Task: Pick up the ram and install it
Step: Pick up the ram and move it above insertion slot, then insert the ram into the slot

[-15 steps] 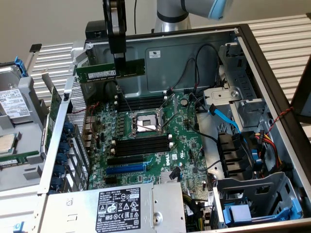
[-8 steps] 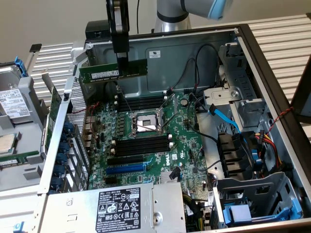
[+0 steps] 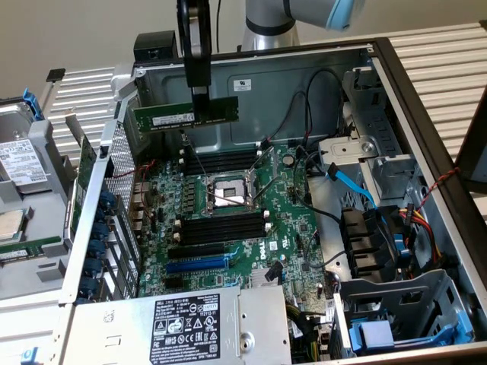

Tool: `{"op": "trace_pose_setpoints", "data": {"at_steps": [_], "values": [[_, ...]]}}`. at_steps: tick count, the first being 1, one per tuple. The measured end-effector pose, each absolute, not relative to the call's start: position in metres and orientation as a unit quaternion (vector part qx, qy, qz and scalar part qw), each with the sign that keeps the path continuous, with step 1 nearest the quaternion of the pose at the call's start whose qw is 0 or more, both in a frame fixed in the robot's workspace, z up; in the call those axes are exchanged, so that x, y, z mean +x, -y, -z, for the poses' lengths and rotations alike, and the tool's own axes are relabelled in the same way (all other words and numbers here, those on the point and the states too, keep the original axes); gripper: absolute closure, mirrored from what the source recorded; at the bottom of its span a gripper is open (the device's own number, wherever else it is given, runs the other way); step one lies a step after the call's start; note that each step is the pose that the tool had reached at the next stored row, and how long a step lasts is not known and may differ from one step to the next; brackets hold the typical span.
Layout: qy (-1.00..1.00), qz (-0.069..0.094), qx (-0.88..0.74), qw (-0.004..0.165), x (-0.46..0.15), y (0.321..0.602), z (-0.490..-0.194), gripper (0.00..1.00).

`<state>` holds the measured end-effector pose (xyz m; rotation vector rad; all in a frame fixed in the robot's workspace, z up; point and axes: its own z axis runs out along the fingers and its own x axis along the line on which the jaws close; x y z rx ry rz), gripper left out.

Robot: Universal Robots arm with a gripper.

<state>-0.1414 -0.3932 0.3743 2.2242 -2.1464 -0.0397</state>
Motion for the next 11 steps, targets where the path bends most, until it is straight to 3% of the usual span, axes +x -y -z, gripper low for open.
{"op": "trace_pose_setpoints", "data": {"at_steps": [11], "values": [[0.697, 0.009, 0.717, 0.025, -0.138, 0.393, -0.357, 0.87]]}}
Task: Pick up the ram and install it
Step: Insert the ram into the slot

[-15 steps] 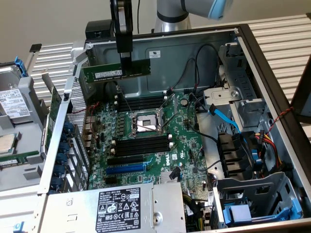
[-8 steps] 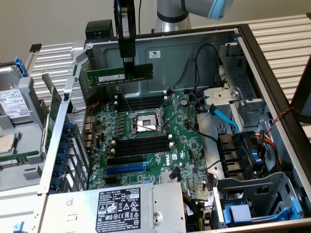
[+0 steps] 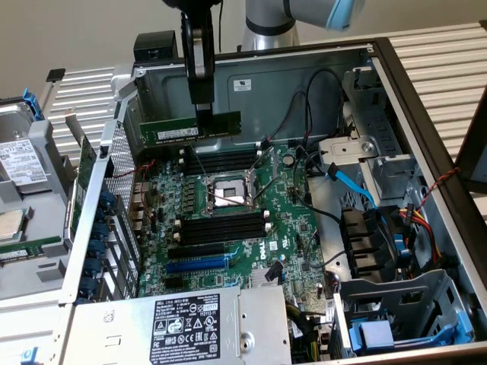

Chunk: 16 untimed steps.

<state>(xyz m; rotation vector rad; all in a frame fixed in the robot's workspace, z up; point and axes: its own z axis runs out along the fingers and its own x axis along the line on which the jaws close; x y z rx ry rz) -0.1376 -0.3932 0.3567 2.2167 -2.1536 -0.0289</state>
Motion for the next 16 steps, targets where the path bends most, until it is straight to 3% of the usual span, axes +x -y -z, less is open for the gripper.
{"op": "trace_pose_setpoints", "data": {"at_steps": [12, 16], "values": [[0.718, 0.010, 0.696, 0.025, -0.116, 0.392, -0.336, 0.87], [0.721, 0.003, 0.693, 0.024, -0.115, 0.392, -0.333, 0.87]]}}
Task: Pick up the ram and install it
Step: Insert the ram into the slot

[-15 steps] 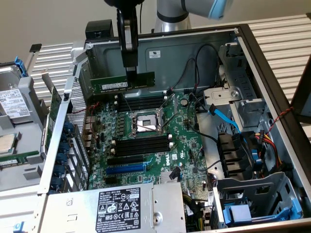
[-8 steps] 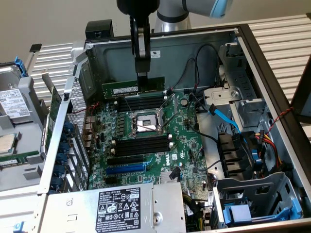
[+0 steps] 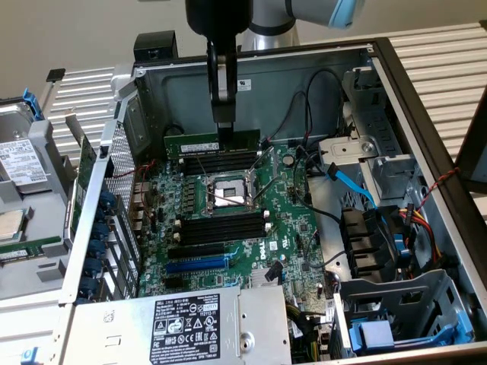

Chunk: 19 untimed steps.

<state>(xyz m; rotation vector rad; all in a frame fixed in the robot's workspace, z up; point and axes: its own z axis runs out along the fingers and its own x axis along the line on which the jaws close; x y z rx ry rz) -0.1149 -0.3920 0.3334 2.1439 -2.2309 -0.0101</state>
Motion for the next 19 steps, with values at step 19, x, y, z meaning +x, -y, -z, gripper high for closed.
{"op": "trace_pose_setpoints", "data": {"at_steps": [19], "values": [[0.722, -0.008, 0.692, 0.026, -0.115, 0.394, -0.305, 0.87]]}}
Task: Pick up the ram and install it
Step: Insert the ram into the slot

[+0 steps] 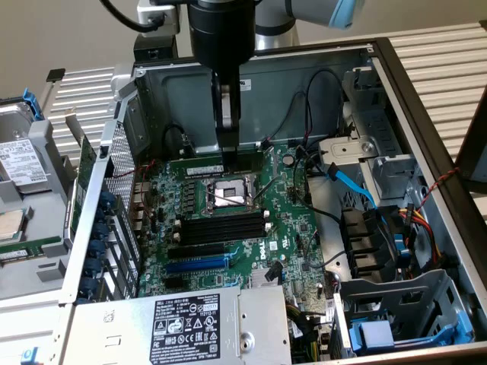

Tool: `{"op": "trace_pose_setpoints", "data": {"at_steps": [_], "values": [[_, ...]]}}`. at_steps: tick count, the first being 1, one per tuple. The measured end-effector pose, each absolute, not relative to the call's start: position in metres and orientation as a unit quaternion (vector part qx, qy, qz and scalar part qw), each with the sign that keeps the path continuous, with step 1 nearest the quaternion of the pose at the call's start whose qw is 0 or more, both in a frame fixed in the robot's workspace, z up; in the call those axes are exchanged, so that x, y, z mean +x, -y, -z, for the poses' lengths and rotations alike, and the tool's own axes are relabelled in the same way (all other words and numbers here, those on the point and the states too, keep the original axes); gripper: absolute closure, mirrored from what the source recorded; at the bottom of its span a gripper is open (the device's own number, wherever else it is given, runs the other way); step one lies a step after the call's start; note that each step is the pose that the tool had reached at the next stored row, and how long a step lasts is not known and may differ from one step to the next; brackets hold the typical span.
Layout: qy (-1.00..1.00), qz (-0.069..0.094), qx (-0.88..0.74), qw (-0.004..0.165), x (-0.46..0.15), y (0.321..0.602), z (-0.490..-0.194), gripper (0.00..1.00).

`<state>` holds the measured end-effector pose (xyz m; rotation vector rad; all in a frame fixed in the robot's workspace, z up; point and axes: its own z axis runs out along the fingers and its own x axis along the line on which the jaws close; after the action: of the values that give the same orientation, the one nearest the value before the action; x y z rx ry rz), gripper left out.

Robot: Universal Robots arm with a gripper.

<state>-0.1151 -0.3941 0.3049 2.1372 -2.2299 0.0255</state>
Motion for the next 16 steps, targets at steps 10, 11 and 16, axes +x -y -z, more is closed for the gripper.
{"op": "trace_pose_setpoints", "data": {"at_steps": [10, 11, 16], "values": [[0.722, -0.008, 0.692, 0.026, -0.116, 0.407, -0.287, 0.87], [0.722, -0.008, 0.692, 0.026, -0.117, 0.407, -0.285, 0.87], [0.721, -0.008, 0.692, 0.026, -0.117, 0.407, -0.276, 0.87]]}}
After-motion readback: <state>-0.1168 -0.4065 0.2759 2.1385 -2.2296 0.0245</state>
